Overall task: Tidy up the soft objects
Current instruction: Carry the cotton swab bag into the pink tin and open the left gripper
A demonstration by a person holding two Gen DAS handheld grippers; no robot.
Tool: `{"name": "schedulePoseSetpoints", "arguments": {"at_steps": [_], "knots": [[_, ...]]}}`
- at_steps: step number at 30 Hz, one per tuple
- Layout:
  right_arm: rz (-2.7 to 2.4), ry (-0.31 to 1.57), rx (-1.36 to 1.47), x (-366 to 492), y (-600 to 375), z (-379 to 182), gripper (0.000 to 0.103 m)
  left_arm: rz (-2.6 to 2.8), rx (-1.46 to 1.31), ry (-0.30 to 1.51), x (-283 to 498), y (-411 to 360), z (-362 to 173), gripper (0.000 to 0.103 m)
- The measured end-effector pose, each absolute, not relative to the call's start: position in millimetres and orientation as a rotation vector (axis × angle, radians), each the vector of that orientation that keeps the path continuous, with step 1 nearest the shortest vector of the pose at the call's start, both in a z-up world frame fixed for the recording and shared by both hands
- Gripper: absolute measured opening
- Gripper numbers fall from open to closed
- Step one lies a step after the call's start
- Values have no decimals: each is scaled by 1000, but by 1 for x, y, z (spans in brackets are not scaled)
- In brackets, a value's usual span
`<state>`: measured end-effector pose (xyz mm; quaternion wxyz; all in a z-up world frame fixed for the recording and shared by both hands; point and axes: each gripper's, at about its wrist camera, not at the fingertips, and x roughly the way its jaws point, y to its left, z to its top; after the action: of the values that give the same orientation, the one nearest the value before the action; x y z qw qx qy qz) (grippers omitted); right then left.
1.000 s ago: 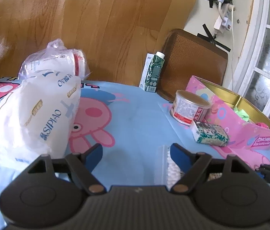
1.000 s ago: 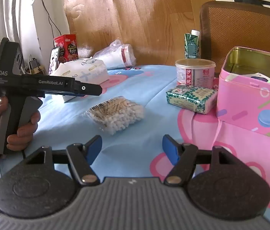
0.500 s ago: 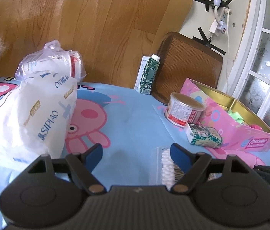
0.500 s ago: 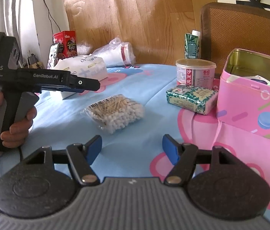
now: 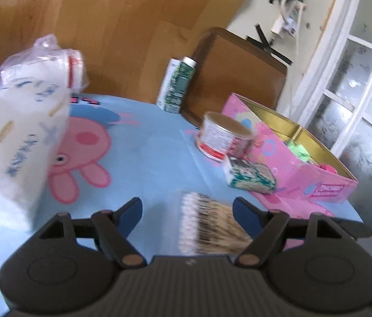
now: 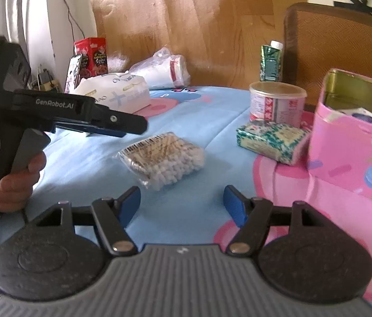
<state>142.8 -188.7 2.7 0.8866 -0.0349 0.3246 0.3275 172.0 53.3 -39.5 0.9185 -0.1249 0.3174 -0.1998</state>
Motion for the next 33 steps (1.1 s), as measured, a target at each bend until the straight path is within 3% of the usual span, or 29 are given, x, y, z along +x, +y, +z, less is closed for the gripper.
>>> {"name": "schedulePoseSetpoints", "arguments": {"at_steps": [4,5,7,18,24,26,33], "knots": [[701,671,-127,152,-171,2,67,-442,-225,701,175,33,-46,55],[703,666,-143,153,-167,1,58,-451,-251,708,173,32,-46,55],[693,645,-169,152,-162,1,53,-429,-242,707,173,26,-40,53],[509,453,-68,157,-243,49,51,-601,-88,547,206,-82,27,54],[370,468,-52,183,-305,54,51,-659,-23,564,247,-155,21,57],[341,490,-35,196,-318,50,51,-628,16,602,262,-175,12,70],[167,514,-46,224,-341,31,52,-597,-3,589,255,-169,14,70]]}}
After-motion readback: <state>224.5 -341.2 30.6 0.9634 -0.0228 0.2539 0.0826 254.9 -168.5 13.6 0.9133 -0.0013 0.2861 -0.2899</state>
